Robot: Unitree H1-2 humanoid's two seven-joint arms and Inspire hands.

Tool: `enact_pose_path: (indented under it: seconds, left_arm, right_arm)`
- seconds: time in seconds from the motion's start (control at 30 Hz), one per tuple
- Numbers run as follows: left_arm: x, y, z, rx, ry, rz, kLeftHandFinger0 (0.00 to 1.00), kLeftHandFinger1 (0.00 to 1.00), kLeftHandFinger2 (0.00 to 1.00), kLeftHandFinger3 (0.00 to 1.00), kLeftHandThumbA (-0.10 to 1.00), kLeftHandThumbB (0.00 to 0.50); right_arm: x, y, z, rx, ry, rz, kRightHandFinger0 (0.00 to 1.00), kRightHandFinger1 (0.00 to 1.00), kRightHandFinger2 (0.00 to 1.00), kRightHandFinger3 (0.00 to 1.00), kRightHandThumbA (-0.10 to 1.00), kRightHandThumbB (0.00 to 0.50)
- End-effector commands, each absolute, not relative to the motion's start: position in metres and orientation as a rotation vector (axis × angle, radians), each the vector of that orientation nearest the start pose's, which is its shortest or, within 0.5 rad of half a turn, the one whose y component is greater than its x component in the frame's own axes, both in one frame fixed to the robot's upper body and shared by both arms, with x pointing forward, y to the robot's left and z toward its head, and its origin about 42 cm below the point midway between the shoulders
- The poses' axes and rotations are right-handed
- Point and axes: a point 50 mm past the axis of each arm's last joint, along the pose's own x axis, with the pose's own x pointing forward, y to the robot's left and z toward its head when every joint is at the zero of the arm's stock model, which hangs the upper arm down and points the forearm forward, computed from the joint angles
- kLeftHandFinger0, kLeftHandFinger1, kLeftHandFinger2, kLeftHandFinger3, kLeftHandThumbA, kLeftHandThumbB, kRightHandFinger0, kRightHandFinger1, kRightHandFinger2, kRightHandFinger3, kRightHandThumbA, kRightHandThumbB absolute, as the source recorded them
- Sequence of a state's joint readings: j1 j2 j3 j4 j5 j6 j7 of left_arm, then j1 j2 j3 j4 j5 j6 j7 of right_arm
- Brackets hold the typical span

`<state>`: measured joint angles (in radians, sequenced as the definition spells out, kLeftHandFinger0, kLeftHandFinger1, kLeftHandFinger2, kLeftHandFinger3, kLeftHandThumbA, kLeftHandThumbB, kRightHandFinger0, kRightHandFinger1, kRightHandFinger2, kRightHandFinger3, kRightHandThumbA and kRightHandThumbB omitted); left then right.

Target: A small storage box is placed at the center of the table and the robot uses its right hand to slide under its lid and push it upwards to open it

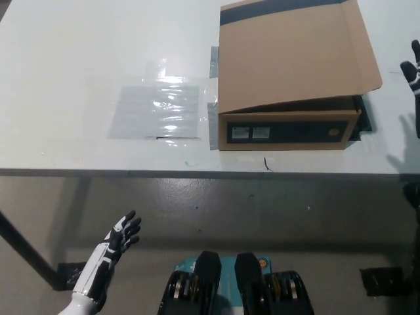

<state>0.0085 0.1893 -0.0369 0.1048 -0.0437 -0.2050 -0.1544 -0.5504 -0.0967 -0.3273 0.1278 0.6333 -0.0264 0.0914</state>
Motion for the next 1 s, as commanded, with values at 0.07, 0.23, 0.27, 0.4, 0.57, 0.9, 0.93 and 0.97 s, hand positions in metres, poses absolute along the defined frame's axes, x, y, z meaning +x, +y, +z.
enact_pose_path:
  seconds: [0.07, 0.23, 0.27, 0.4, 0.57, 0.9, 0.93, 0.97]
  left_arm:
    - [0.282, 0.256, 0.091, 0.15, -0.144, -0.207, 1.0, 1.0, 1.0, 1.0, 1.0, 0.287]
    - [0.282, 0.256, 0.092, 0.154, -0.147, -0.206, 1.0, 1.0, 1.0, 1.0, 1.0, 0.278]
    - [0.281, 0.256, 0.093, 0.155, -0.146, -0.206, 1.0, 1.0, 1.0, 1.0, 1.0, 0.278]
    - [0.282, 0.256, 0.093, 0.149, -0.148, -0.207, 1.0, 1.0, 1.0, 1.0, 1.0, 0.289]
    - [0.282, 0.256, 0.092, 0.144, -0.148, -0.209, 1.0, 1.0, 1.0, 1.0, 1.0, 0.288]
    - [0.281, 0.256, 0.09, 0.145, -0.147, -0.207, 1.0, 1.0, 1.0, 1.0, 1.0, 0.288]
    - [0.281, 0.256, 0.09, 0.144, -0.147, -0.208, 1.0, 1.0, 1.0, 1.0, 1.0, 0.287]
    - [0.281, 0.257, 0.09, 0.145, -0.146, -0.207, 1.0, 1.0, 1.0, 1.0, 1.0, 0.299]
  right_arm:
    - [0.451, -0.279, 0.284, 0.663, -0.548, 0.044, 1.0, 1.0, 1.0, 1.0, 1.0, 0.298]
    - [0.463, -0.274, 0.278, 0.769, -0.5, 0.051, 1.0, 1.0, 1.0, 1.0, 1.0, 0.32]
    - [0.465, -0.272, 0.276, 0.783, -0.498, 0.063, 1.0, 1.0, 1.0, 1.0, 1.0, 0.302]
    - [0.47, -0.268, 0.272, 0.809, -0.474, 0.058, 1.0, 1.0, 1.0, 1.0, 1.0, 0.301]
    - [0.475, -0.269, 0.264, 0.837, -0.449, 0.031, 1.0, 1.0, 1.0, 1.0, 1.0, 0.283]
    - [0.483, -0.273, 0.246, 0.839, -0.425, 0.025, 1.0, 1.0, 1.0, 1.0, 1.0, 0.288]
    - [0.482, -0.272, 0.246, 0.838, -0.425, 0.025, 1.0, 1.0, 1.0, 1.0, 1.0, 0.289]
    - [0.483, -0.272, 0.243, 0.84, -0.421, 0.025, 1.0, 1.0, 1.0, 1.0, 1.0, 0.281]
